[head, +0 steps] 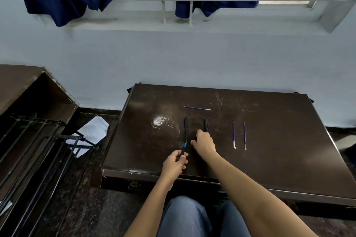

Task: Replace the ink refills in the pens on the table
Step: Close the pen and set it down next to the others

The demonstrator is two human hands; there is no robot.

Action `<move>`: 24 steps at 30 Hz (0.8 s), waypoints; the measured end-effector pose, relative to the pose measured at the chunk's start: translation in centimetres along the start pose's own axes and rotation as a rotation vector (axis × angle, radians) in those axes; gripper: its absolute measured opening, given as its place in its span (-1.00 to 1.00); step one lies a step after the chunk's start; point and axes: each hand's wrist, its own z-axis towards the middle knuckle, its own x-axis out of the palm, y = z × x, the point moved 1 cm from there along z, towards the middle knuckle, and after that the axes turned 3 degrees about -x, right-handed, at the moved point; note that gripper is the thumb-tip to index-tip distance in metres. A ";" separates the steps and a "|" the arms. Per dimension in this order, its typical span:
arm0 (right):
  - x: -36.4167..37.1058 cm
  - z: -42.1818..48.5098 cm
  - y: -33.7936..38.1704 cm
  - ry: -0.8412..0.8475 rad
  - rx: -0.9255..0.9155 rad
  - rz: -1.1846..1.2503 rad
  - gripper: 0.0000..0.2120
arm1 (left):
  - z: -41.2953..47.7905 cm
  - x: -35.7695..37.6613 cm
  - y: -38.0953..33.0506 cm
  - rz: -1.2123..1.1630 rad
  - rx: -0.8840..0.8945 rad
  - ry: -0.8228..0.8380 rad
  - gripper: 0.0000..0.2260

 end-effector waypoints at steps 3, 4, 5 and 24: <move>0.5 0.2 0.0 0.001 -0.013 -0.069 -0.66 | 0.1 0.1 0.3 0.012 0.006 0.009 -0.85; 0.5 0.3 0.0 0.008 -0.008 -0.077 -0.64 | 0.1 0.1 0.4 0.012 0.006 0.007 -0.86; 0.6 0.4 -0.1 0.014 -0.002 -0.077 -0.63 | 0.2 0.1 0.4 0.011 0.004 0.004 -0.86; 1.8 -6.2 0.1 -0.092 0.137 1.161 -0.87 | -1.1 1.1 -1.4 0.301 0.184 -0.094 -0.72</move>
